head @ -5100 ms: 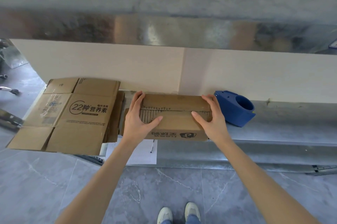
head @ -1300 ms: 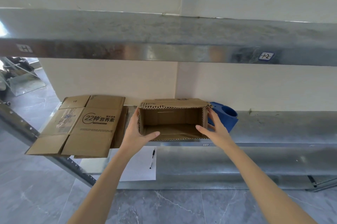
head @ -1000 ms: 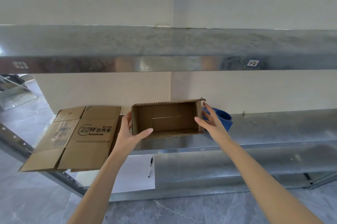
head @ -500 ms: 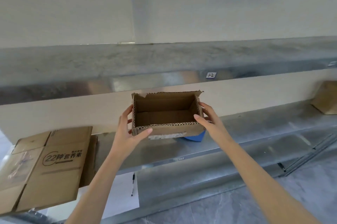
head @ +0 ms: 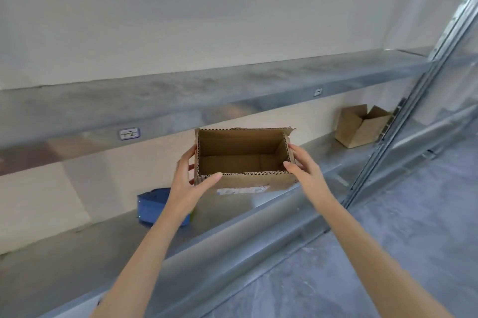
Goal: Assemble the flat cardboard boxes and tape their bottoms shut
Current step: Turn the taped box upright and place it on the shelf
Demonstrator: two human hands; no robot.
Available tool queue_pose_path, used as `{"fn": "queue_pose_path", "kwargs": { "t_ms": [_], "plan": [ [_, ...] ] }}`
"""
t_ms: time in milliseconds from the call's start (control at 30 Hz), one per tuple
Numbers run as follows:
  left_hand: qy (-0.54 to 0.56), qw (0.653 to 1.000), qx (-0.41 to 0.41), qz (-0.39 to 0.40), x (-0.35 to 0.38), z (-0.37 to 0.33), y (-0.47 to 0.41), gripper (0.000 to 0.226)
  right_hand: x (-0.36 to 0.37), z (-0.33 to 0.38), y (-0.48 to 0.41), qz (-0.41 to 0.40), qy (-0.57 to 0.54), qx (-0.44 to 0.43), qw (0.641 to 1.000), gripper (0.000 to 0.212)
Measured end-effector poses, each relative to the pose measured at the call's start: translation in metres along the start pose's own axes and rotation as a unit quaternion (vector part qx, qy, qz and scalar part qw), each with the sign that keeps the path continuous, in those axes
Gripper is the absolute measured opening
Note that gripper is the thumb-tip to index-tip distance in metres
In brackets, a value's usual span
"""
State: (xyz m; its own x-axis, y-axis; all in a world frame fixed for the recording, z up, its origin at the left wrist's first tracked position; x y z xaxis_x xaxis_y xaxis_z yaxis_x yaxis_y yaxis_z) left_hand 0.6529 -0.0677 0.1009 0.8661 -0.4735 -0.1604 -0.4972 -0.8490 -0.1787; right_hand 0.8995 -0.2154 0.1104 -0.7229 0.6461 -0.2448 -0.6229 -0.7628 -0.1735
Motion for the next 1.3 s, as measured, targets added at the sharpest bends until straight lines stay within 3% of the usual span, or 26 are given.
{"fn": "queue_pose_path", "kwargs": {
  "t_ms": [233,567,900,1133,1300],
  "plan": [
    [0.009,0.999,0.001,0.034,0.130,-0.009,-0.036,0.079,-0.117,-0.027,-0.025,-0.049,0.023,0.013,0.998,0.048],
    [0.009,0.997,-0.031,0.069,0.261,0.005,-0.115,0.078,-0.220,-0.088,-0.113,-0.073,0.053,0.069,0.994,0.044],
    [-0.037,0.991,-0.101,0.085,0.339,0.052,-0.213,0.090,-0.257,-0.156,-0.244,-0.046,0.090,0.110,0.989,0.038],
    [-0.032,0.988,-0.145,0.048,0.378,0.064,-0.227,0.099,-0.283,-0.189,-0.296,0.004,0.129,0.117,0.985,0.030],
    [-0.023,0.985,-0.168,0.011,0.396,0.069,-0.226,0.087,-0.291,-0.202,-0.321,0.032,0.127,0.104,0.986,0.024]
  ]
}}
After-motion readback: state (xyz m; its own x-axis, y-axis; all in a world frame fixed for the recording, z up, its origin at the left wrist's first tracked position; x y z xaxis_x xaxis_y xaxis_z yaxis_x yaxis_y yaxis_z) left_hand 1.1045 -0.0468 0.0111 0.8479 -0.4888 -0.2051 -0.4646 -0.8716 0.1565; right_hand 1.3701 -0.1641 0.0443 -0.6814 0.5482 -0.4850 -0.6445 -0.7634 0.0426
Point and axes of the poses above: each hand's wrist, its own y-axis away from the middle knuckle, its own x-axis out of the palm, z = x × y, the point moved 1 cm from there along -y, towards the middle knuckle, and after that the axes turned 3 degrees about -x, right-handed, at the moved point
